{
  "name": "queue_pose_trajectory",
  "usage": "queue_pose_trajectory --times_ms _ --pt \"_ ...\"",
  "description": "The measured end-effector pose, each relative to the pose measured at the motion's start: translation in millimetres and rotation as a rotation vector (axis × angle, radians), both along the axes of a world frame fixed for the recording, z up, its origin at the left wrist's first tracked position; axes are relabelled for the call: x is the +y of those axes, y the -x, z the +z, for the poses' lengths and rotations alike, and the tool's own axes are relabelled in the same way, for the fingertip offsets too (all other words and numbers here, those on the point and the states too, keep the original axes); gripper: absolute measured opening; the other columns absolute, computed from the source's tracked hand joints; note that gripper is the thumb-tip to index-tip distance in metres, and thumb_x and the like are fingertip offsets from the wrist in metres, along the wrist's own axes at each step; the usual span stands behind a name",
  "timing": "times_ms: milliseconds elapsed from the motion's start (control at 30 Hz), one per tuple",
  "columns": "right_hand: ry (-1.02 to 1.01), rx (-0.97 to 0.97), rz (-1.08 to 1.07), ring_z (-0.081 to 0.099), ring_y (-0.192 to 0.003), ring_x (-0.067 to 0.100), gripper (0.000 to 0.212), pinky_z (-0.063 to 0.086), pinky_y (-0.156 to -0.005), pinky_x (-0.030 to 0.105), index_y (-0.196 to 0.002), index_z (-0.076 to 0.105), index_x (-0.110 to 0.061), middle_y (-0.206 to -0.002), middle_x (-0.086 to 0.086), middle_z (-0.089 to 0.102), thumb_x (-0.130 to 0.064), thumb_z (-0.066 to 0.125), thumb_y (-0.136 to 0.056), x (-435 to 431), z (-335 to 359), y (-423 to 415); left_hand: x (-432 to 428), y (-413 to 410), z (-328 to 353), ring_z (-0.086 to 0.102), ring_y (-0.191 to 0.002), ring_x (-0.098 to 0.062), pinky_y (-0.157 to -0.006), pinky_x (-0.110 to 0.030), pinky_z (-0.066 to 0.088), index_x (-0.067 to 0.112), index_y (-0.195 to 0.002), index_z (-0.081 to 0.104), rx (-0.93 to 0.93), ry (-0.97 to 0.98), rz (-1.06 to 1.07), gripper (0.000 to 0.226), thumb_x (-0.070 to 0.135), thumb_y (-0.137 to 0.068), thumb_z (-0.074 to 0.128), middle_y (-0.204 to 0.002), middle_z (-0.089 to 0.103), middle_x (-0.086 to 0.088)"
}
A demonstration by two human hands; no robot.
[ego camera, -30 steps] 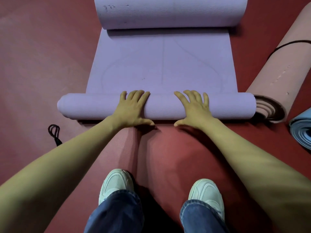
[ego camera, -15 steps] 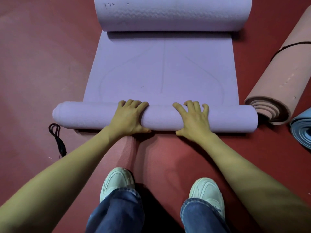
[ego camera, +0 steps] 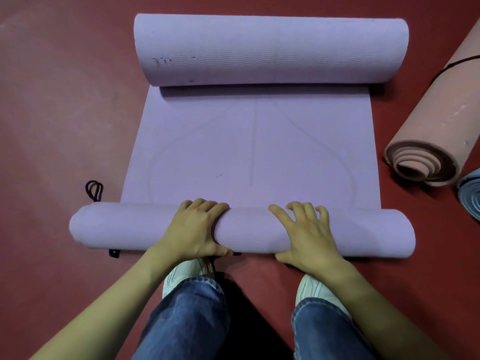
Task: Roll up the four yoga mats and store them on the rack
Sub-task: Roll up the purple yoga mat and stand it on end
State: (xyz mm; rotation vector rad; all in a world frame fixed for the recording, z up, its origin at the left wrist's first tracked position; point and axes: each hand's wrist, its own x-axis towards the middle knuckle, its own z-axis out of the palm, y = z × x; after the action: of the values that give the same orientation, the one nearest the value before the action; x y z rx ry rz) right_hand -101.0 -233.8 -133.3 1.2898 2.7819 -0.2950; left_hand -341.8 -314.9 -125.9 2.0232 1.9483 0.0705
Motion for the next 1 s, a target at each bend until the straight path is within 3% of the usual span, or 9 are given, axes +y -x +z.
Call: queue_pose_trajectory --times_ms 67,233,300,400,467,567,700,867,1000 --pt "0.01 0.025 -0.019 0.058 -0.103 0.027 0.108 0.02 -0.097 0.047 -0.128 0.045 -0.03 -0.113 0.009 0.06 -0.051 0.081 -0.028 -4 0 -2 2 2 2 0.063 -0.095 -0.025 -0.082 -0.039 0.046 0.021 -0.118 0.061 -0.008 0.034 0.003 0.097 0.082 -0.044 0.052 -0.106 0.068 0.003" --pt "-0.06 0.103 -0.146 0.03 -0.135 0.029 0.1 -0.001 -0.113 0.05 -0.142 0.034 -0.028 -0.142 0.011 0.04 -0.055 0.078 -0.056 -20 -2 -19 33 13 16 0.055 -0.11 -0.018 -0.089 -0.032 0.043 0.033 -0.128 0.051 -0.091 0.269 0.043 0.107 0.088 -0.036 0.051 -0.117 0.064 0.007" --pt "-0.058 0.062 -0.132 0.029 -0.134 0.031 0.115 0.002 -0.112 0.053 -0.142 0.033 -0.027 -0.143 0.01 0.038 -0.047 0.09 -0.043 -17 -4 -18 46 18 19 0.054 -0.111 -0.016 -0.091 -0.033 0.044 0.037 -0.126 0.051 -0.155 0.379 0.069 0.102 0.085 -0.036 0.061 -0.118 0.063 0.01" --pt "-0.051 -0.017 -0.147 0.036 -0.126 0.032 0.124 0.011 -0.107 0.053 -0.137 0.039 -0.026 -0.134 0.01 0.047 -0.031 0.095 -0.026 1 -4 -8 55 22 19 0.053 -0.115 -0.013 -0.095 -0.033 0.042 0.039 -0.125 0.051 -0.158 0.43 0.072 0.103 0.088 -0.034 0.055 -0.121 0.061 0.015" --pt "-0.004 -0.064 -0.14 0.034 -0.127 0.029 0.118 0.008 -0.109 0.051 -0.14 0.037 -0.029 -0.136 0.008 0.045 -0.027 0.091 -0.035 15 5 -2 53 25 20 0.051 -0.119 -0.012 -0.098 -0.032 0.042 0.037 -0.128 0.052 -0.141 0.345 0.075 0.105 0.09 -0.038 0.05 -0.128 0.057 0.016" --pt "0.144 -0.138 -0.079 0.022 -0.135 0.023 0.108 0.001 -0.111 0.046 -0.146 0.018 -0.037 -0.147 0.0 0.027 -0.035 0.08 -0.058 40 15 4 39 25 11 0.058 -0.114 -0.018 -0.094 -0.032 0.043 0.024 -0.124 0.062 -0.219 -0.026 0.084 0.093 0.09 -0.063 0.04 -0.126 0.062 0.005" --pt "0.286 -0.198 -0.027 0.029 -0.131 0.024 0.109 0.012 -0.11 0.046 -0.145 0.016 -0.037 -0.143 0.0 0.031 -0.041 0.079 -0.056 71 25 13 13 1 -16 0.05 -0.119 -0.026 -0.103 -0.042 0.029 0.017 -0.124 0.061 -0.064 -0.34 0.15 0.056 0.057 -0.096 0.034 -0.127 0.061 -0.006" --pt "0.29 -0.142 0.0 0.025 -0.133 0.02 0.108 0.009 -0.111 0.043 -0.147 0.015 -0.037 -0.146 -0.003 0.027 -0.043 0.074 -0.057 75 23 9 12 -6 -21 0.042 -0.127 -0.022 -0.109 -0.043 0.023 0.018 -0.131 0.056 -0.021 -0.348 0.196 0.061 0.06 -0.089 0.04 -0.135 0.055 -0.003" --pt "0.112 0.015 0.044 0.017 -0.141 0.02 0.103 -0.002 -0.112 0.041 -0.15 0.018 -0.031 -0.153 0.001 0.024 -0.041 0.061 -0.056 60 13 -2 37 4 -11 0.047 -0.123 -0.021 -0.106 -0.04 0.023 0.022 -0.129 0.058 -0.043 -0.224 0.2 0.067 0.066 -0.086 0.032 -0.131 0.058 -0.001"
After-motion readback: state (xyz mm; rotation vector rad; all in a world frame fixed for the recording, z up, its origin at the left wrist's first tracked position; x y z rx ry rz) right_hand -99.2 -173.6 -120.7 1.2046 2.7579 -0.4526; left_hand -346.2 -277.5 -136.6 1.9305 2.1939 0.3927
